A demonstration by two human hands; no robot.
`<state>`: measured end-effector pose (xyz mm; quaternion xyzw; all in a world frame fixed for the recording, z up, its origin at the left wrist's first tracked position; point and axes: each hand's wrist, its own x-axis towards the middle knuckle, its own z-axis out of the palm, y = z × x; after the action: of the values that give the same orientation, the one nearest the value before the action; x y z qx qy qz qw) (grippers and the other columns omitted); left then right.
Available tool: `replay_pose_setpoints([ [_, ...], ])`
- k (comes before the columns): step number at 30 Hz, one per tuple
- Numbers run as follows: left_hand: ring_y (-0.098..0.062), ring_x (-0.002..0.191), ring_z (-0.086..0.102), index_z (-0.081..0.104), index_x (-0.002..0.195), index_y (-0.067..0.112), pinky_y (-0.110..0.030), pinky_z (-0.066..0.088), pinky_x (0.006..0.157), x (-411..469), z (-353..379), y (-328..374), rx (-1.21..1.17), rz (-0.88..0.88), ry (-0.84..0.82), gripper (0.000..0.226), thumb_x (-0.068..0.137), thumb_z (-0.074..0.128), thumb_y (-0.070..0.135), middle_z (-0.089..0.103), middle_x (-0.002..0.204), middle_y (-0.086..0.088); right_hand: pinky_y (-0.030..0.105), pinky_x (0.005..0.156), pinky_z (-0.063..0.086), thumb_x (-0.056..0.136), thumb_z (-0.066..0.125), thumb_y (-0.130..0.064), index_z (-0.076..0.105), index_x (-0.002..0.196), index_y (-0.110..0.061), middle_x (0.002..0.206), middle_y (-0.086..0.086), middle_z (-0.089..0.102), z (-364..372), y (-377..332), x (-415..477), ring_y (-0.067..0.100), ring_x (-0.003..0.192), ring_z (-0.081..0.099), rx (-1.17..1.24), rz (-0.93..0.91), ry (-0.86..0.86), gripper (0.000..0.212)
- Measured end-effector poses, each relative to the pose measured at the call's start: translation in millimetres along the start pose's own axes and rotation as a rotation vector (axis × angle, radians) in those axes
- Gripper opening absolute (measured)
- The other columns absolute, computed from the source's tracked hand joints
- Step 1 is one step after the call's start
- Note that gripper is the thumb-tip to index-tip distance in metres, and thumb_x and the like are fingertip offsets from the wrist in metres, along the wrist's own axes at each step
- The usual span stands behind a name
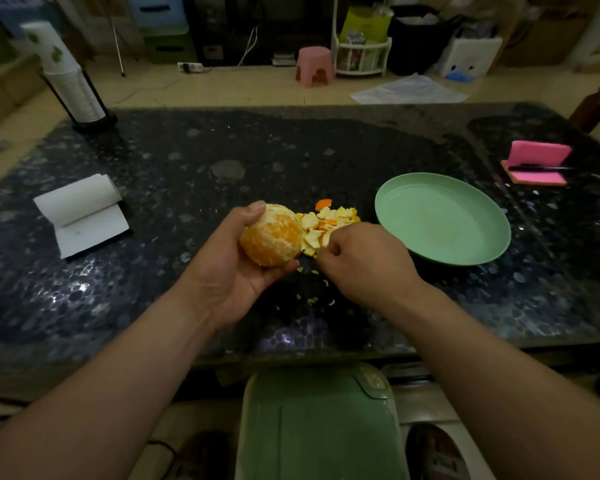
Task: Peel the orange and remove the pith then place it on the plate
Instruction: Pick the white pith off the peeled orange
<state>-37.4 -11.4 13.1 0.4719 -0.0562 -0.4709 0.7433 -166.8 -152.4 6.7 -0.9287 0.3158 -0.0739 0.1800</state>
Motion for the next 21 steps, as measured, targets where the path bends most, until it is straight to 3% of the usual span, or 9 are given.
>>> replay_pose_setpoints([
  [3,-0.031,0.106,0.072,0.065,0.132,0.010,-0.039,0.063,0.073,0,4,0,-0.010,-0.020,0.001,0.041,0.102,0.052,0.035,0.074,0.127,-0.017,0.036,0.072,0.049,0.094,0.066,-0.032,0.074,0.101,-0.022,0.103,-0.004,0.072,-7,-5,-4,0.023,0.100,0.064,0.035,-0.022,0.018,0.015],
  [5,-0.031,0.109,0.072,0.063,0.139,0.008,-0.040,0.063,0.074,0,4,-2,0.005,-0.030,0.004,0.047,0.104,0.048,0.035,0.072,0.133,-0.019,0.037,0.069,0.050,0.097,0.062,-0.035,0.071,0.089,-0.020,0.091,-0.003,0.071,-11,-5,-7,0.022,0.089,0.065,0.038,-0.022,0.081,0.020],
  [8,-0.032,0.113,0.071,0.064,0.137,0.010,-0.042,0.064,0.079,-1,5,-4,0.043,-0.015,-0.015,0.042,0.104,0.052,0.033,0.071,0.136,-0.019,0.036,0.074,0.048,0.095,0.065,-0.028,0.069,0.099,-0.024,0.105,-0.015,0.063,-18,-4,-9,0.015,0.094,0.061,0.130,-0.018,0.088,0.007],
  [10,-0.032,0.114,0.072,0.066,0.135,0.011,-0.043,0.064,0.083,-2,4,-5,0.051,0.002,-0.015,0.039,0.103,0.056,0.031,0.071,0.135,-0.019,0.035,0.069,0.044,0.097,0.066,-0.032,0.067,0.089,-0.023,0.099,-0.021,0.064,-21,-1,-11,0.013,0.088,0.061,0.182,-0.015,0.118,0.012],
  [12,-0.035,0.119,0.071,0.064,0.136,0.011,-0.043,0.064,0.085,-4,5,-5,0.057,0.014,-0.012,0.041,0.101,0.058,0.030,0.070,0.136,-0.019,0.037,0.065,0.048,0.098,0.066,-0.034,0.067,0.081,-0.021,0.083,-0.010,0.069,-23,1,-13,0.017,0.078,0.063,0.201,-0.034,0.174,0.021],
  [13,-0.037,0.122,0.070,0.063,0.138,0.010,-0.043,0.064,0.085,-4,4,-5,0.063,0.022,-0.008,0.042,0.100,0.060,0.029,0.070,0.137,-0.020,0.036,0.067,0.051,0.097,0.067,-0.030,0.068,0.084,-0.022,0.083,-0.007,0.069,-23,1,-14,0.016,0.080,0.065,0.237,-0.047,0.185,0.014],
  [15,-0.036,0.118,0.071,0.060,0.141,0.008,-0.042,0.064,0.082,-3,3,-4,0.079,0.042,-0.010,0.051,0.096,0.067,0.029,0.068,0.139,-0.021,0.030,0.070,0.052,0.096,0.071,-0.024,0.069,0.094,-0.027,0.089,-0.011,0.069,-25,-2,-16,0.008,0.083,0.065,0.354,-0.079,0.181,0.004],
  [18,-0.030,0.108,0.072,0.055,0.145,0.004,-0.041,0.064,0.081,-2,3,-4,0.117,0.088,-0.029,0.070,0.082,0.072,0.029,0.067,0.138,-0.023,0.017,0.064,0.048,0.098,0.075,-0.030,0.070,0.093,-0.031,0.085,-0.012,0.071,-28,-8,-18,0.005,0.077,0.065,0.452,-0.136,0.176,0.007],
  [21,-0.031,0.112,0.068,0.057,0.142,0.000,-0.051,0.054,0.105,-1,4,-5,0.166,0.105,-0.071,0.067,0.083,0.072,0.028,0.064,0.142,-0.027,0.019,0.068,0.053,0.096,0.077,-0.030,0.073,0.095,-0.032,0.089,-0.013,0.073,-28,-12,-20,0.004,0.078,0.067,0.471,-0.159,0.172,0.005],
])
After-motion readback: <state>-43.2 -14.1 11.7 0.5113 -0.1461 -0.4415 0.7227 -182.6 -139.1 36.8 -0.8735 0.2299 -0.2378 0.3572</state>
